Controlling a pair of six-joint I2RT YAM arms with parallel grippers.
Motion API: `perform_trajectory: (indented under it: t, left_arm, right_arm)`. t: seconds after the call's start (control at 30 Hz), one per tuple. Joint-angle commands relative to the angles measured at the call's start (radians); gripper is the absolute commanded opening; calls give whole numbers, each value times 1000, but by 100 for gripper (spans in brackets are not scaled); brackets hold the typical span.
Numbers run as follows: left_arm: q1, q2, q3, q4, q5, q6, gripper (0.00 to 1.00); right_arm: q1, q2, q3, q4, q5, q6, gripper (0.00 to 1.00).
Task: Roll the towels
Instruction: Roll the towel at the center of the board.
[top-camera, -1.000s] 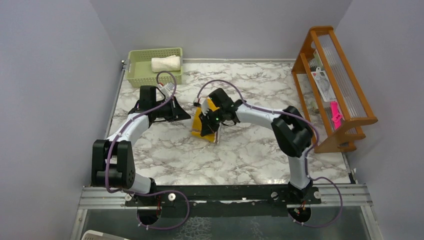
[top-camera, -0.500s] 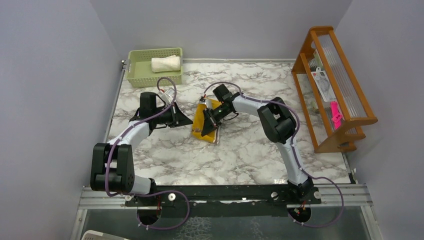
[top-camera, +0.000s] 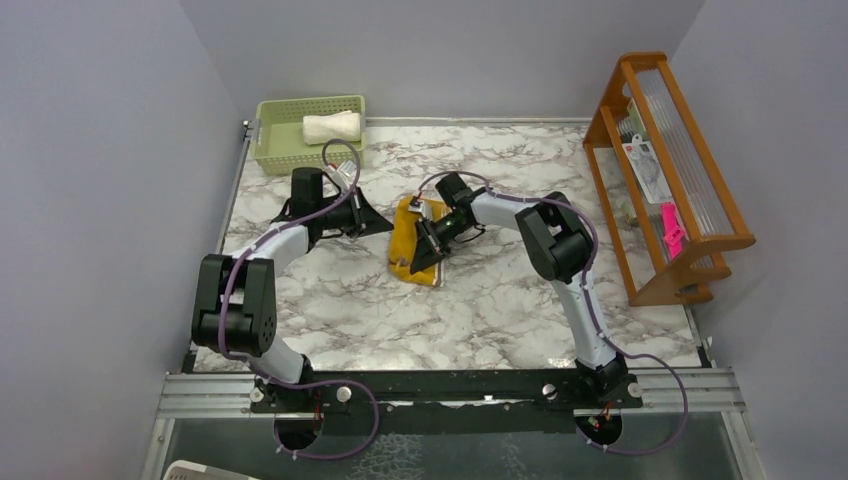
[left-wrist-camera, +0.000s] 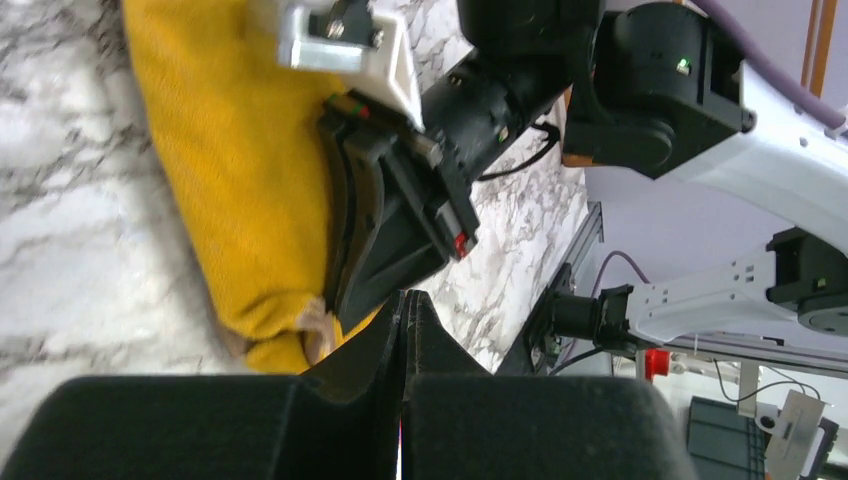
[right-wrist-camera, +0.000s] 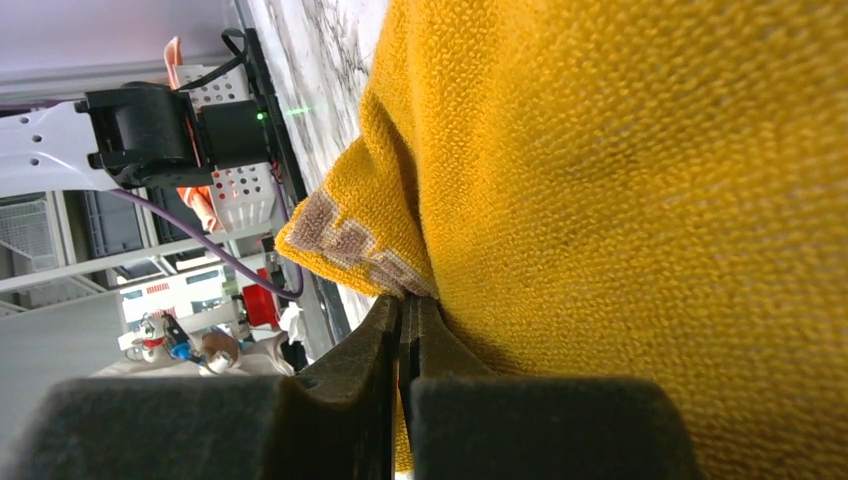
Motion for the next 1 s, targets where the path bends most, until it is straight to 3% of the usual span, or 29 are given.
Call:
perform_trajectory:
  t: [0.0,0.2,0.57,0.97]
  left_arm:
    - [-85,70,83,-6,-65,36,0]
    - [-184,144,73,-35,-166,45,0]
    - [-197,189,10,-66,-253,83,0]
    - [-209,239,84,-84,-157,162,0]
  right_arm:
    - [6,-51,-40,-3,42,-39,1]
    - [6,-96,-79,4,52,-41,1]
    - [5,-199,-169,71,47,13,1]
    - [12,-203,-124,-25,35,-52,1]
